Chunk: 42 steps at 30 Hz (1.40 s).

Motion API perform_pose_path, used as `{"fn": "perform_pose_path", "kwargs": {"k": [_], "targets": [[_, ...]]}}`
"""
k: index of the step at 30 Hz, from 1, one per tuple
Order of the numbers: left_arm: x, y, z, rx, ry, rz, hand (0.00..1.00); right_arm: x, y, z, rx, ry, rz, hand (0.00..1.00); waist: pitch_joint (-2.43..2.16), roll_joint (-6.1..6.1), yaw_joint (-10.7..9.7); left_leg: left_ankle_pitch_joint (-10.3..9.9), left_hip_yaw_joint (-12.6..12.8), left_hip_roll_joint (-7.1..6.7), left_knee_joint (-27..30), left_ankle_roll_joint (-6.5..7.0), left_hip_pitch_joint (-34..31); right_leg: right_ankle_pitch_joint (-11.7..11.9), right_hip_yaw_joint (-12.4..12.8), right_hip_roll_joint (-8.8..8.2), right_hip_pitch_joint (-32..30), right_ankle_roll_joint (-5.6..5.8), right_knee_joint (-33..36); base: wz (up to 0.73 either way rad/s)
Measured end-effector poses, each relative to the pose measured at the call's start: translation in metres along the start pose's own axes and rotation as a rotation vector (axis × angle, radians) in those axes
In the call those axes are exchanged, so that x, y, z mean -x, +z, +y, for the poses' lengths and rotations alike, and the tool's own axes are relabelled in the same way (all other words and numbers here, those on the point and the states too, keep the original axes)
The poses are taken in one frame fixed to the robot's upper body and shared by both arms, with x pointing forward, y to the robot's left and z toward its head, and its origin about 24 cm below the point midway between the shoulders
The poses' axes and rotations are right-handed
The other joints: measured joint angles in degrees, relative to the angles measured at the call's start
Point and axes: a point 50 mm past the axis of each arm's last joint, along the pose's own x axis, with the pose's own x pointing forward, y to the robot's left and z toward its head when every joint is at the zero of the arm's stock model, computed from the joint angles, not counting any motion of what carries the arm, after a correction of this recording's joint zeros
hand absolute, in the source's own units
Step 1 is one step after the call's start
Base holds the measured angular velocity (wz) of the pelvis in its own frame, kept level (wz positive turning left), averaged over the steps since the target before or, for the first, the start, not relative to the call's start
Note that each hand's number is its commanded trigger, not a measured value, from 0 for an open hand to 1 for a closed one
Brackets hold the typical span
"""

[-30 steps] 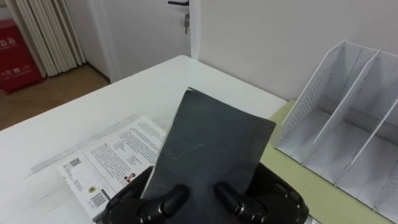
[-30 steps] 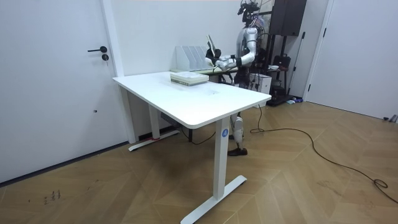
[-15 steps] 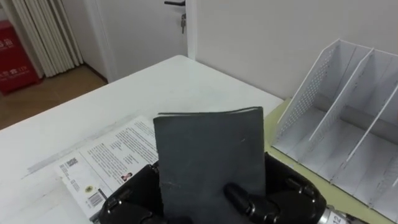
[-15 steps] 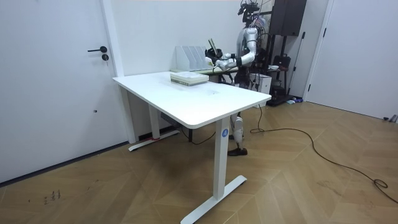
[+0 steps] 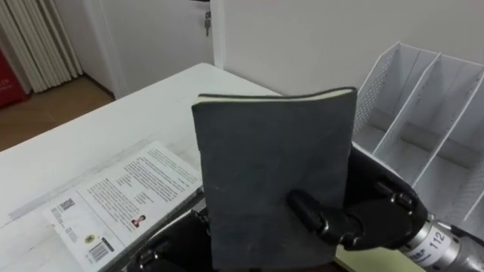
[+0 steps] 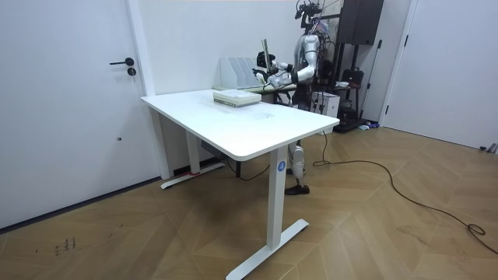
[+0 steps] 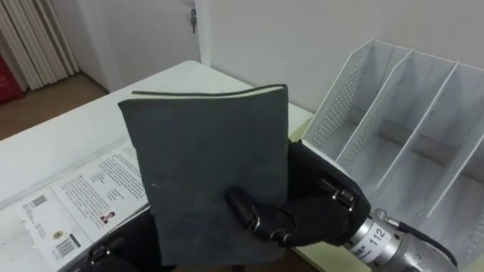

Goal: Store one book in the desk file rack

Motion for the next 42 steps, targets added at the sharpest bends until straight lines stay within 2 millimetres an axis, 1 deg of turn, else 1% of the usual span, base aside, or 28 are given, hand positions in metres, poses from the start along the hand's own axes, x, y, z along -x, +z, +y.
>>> {"fn": "perform_pose_path", "kwargs": {"k": [1, 6, 9, 10, 11, 14, 18, 21, 23, 26, 29, 33, 36, 37, 42], "targets": [[0.001, -0.002, -0.001, 0.006, 0.000, 0.003, 0.00, 0.000, 0.005, 0.000, 0.018, 0.000, -0.013, 1.00, -0.06, -0.23, -0.5, 0.0, 0.1, -0.03, -0.2, 0.00, 0.1, 0.0, 0.1, 0.00, -0.1, 0.01, 0.0, 0.00], [0.001, -0.011, -0.003, 0.033, -0.024, 0.035, 0.00, -0.002, 0.016, 0.004, 0.062, 0.018, -0.043, 1.00, -0.10, -0.29, -1.0, 0.0, 0.1, -0.11, -1.0, -0.01, 0.9, 0.0, 0.2, 0.00, 0.2, 0.05, 0.0, -0.04], [0.002, -0.022, -0.006, 0.064, -0.024, 0.063, 0.00, -0.004, 0.021, 0.003, 0.080, 0.019, -0.059, 1.00, -0.10, -0.30, -1.4, 0.0, 0.1, -0.16, -1.3, -0.01, 1.0, -0.1, 0.1, 0.00, 0.1, 0.08, 0.0, 0.00], [0.005, -0.027, -0.007, 0.085, -0.015, 0.077, 0.00, -0.006, 0.024, 0.002, 0.088, 0.014, -0.067, 1.00, -0.09, -0.36, -2.3, 0.0, 0.0, -0.16, -1.3, -0.01, 0.9, -0.1, 0.0, 0.00, 0.0, 0.11, 0.0, 0.00], [0.006, -0.030, -0.007, 0.093, -0.011, 0.086, 0.00, -0.008, 0.025, 0.002, 0.093, 0.013, -0.072, 1.00, -0.08, -0.37, -2.4, 0.0, 0.0, -0.16, -1.3, -0.01, 0.9, -0.1, -0.1, 0.00, 0.0, 0.12, 0.0, 0.00], [0.007, -0.045, -0.009, 0.141, -0.008, 0.140, 0.00, -0.016, 0.037, -0.002, 0.129, -0.002, -0.112, 1.00, -0.05, -0.55, -3.1, 0.0, -0.1, -0.16, -1.3, -0.01, 0.9, -0.1, -0.1, 0.00, 0.0, 0.14, 0.0, 0.00], [0.005, -0.059, -0.012, 0.191, -0.016, 0.166, 0.00, -0.018, 0.040, -0.003, 0.138, -0.017, -0.126, 1.00, -0.03, -0.98, -3.4, 0.0, -0.2, -0.20, -1.3, -0.02, 0.9, -0.1, -0.1, 0.00, 0.2, 0.13, 0.0, 0.00], [0.006, -0.069, -0.012, 0.231, -0.005, 0.187, 0.00, -0.018, 0.039, -0.003, 0.136, -0.019, -0.124, 1.00, 0.21, -1.47, -3.9, 0.0, -0.2, -0.19, -1.2, -0.02, 0.9, -0.1, -0.1, 0.00, 0.2, 0.14, -0.1, 0.00], [0.009, -0.077, -0.010, 0.257, 0.023, 0.209, 0.00, -0.018, 0.039, -0.004, 0.134, -0.042, -0.125, 1.00, 0.41, -1.86, -4.3, 0.0, -0.2, -0.20, -1.0, -0.02, 0.8, -0.1, 0.0, 0.01, 0.2, 0.13, -0.1, 0.00], [0.014, -0.086, -0.008, 0.259, 0.046, 0.272, 0.00, -0.018, 0.039, -0.006, 0.134, -0.069, -0.126, 1.00, 0.33, -2.15, -4.6, 0.0, -0.2, -0.21, -0.9, -0.02, 0.7, -0.1, 0.0, 0.01, 0.1, 0.13, -0.1, 0.00], [0.016, -0.093, -0.008, 0.275, 0.062, 0.299, 0.00, -0.018, 0.040, -0.007, 0.147, -0.091, -0.118, 1.00, 0.31, -2.18, -4.8, 0.0, -0.2, -0.20, -0.9, -0.02, 0.6, -0.1, 0.0, 0.01, 0.0, 0.12, -0.1, 0.00], [0.019, -0.099, -0.009, 0.266, 0.071, 0.340, 0.00, -0.014, 0.044, -0.012, 0.176, -0.147, -0.125, 1.00, 0.25, -2.13, -4.2, 0.0, -0.2, -0.16, -0.9, -0.02, 0.5, -0.1, -0.1, 0.02, -0.1, 0.11, -0.1, 0.00], [0.027, -0.109, -0.007, 0.289, 0.111, 0.376, 0.00, -0.011, 0.048, -0.016, 0.214, -0.218, -0.132, 1.00, 0.05, -2.03, -3.9, 0.0, -0.2, -0.13, -0.9, -0.03, 0.9, -0.1, -0.1, 0.05, 0.1, 0.10, -0.1, 0.00], [0.033, -0.115, -0.007, 0.310, 0.139, 0.388, 0.00, -0.010, 0.049, -0.018, 0.229, -0.246, -0.128, 1.00, -0.13, -2.03, -3.9, 0.0, -0.2, -0.13, -0.9, -0.03, 0.9, -0.1, -0.1, 0.07, 0.1, 0.10, 0.0, 0.00], [0.050, -0.129, -0.007, 0.338, 0.254, 0.420, 0.00, -0.009, 0.049, -0.023, 0.280, -0.352, -0.109, 1.00, -0.26, -1.86, -3.8, 0.0, -0.1, -0.14, -0.9, -0.03, 1.0, -0.1, -0.1, 0.08, 0.2, 0.05, 0.0, 0.00]]}}
